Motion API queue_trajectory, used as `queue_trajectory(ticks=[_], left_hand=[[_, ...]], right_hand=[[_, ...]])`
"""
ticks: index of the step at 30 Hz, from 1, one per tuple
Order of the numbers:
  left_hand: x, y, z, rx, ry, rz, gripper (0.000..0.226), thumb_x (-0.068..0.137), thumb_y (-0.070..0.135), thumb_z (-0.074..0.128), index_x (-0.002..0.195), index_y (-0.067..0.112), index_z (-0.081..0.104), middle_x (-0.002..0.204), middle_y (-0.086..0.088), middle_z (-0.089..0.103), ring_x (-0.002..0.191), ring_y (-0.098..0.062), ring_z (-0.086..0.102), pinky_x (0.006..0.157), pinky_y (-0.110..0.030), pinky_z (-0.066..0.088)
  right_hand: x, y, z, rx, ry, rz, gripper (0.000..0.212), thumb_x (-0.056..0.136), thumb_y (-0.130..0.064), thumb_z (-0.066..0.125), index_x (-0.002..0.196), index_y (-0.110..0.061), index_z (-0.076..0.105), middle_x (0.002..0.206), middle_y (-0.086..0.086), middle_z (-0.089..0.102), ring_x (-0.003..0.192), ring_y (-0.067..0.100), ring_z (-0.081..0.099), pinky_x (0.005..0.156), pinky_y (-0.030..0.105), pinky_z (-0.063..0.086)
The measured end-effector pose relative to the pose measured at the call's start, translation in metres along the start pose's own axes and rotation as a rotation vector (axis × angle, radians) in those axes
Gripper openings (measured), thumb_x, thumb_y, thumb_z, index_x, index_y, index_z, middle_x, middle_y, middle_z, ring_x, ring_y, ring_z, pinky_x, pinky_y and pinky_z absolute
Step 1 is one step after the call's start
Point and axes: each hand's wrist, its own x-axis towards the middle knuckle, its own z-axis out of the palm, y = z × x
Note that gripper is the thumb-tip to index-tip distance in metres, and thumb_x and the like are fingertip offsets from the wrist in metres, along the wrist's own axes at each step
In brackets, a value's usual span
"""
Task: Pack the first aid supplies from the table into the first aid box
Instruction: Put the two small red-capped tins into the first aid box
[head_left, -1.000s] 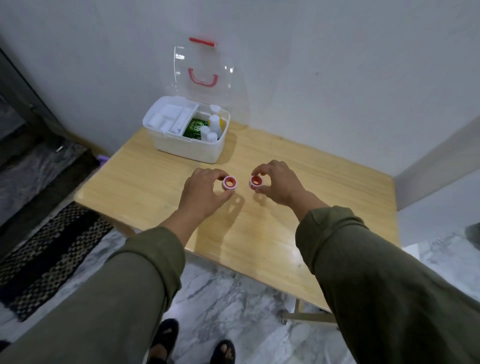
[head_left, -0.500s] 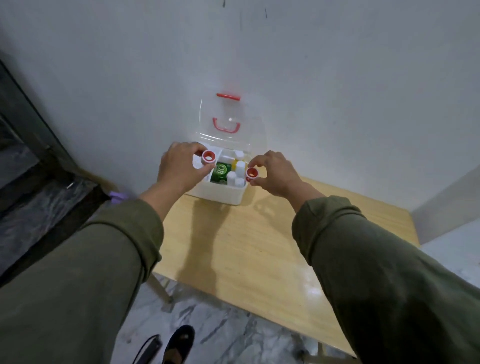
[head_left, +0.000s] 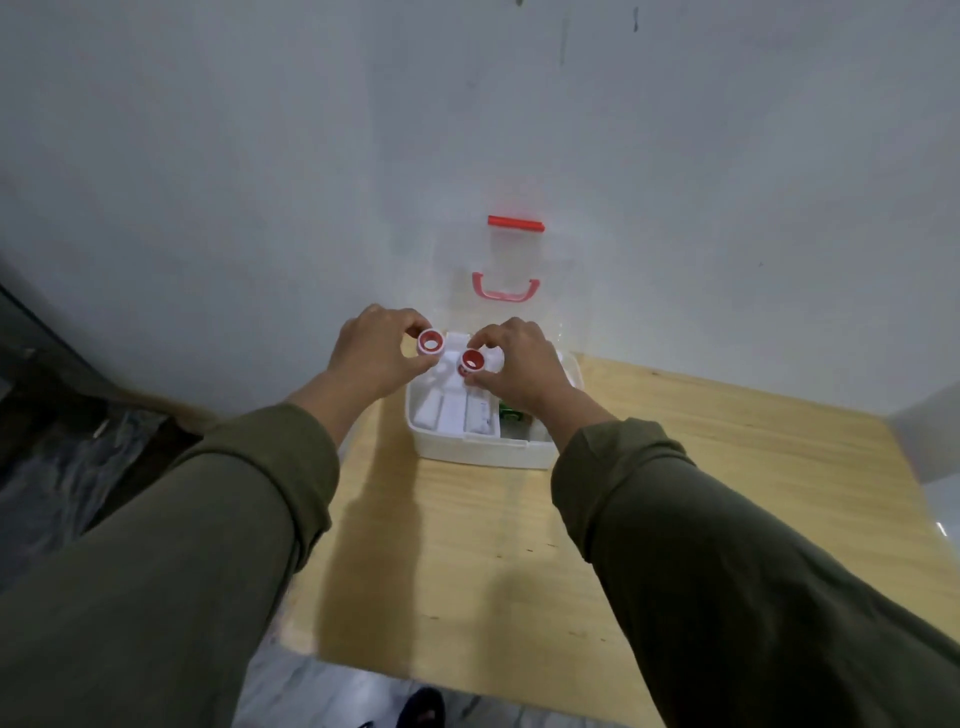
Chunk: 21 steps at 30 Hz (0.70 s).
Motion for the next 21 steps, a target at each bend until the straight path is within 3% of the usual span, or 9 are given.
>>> queue_trajectory(ticks=[7,13,21], left_hand=[[0.017,-0.018,0.013,-0.011,-0.085,0.064,0.035,0.08,0.041,0.069,0.11,0.023,0.068,0.107,-0.001,0.07,0.1,-0.023,0.054,0.085,-0.039,0.047],[0.023,-0.021,0.017,-0.037,-0.126,0.044,0.041,0.076,0.038,0.074,0.113,0.021,0.069,0.111,-0.004,0.067,0.1,-0.023,0.053,0.077,-0.03,0.04],[0.024,-0.022,0.018,-0.019,-0.159,0.043,0.047,0.077,0.034,0.075,0.12,0.021,0.065,0.121,-0.007,0.061,0.111,-0.026,0.05,0.088,-0.036,0.043]], right_hand=[[0.015,-0.008,0.02,0.013,-0.018,0.08,0.037,0.078,-0.035,0.073,0.111,-0.022,0.063,0.122,0.006,0.056,0.11,0.024,0.047,0.092,0.033,0.039],[0.02,-0.009,0.021,-0.024,-0.038,0.089,0.037,0.077,-0.037,0.074,0.11,-0.023,0.064,0.12,0.007,0.055,0.11,0.024,0.045,0.09,0.034,0.038],[0.019,-0.014,0.022,-0.046,-0.056,0.077,0.039,0.078,-0.037,0.072,0.114,-0.024,0.063,0.124,0.008,0.053,0.113,0.026,0.042,0.094,0.037,0.038]])
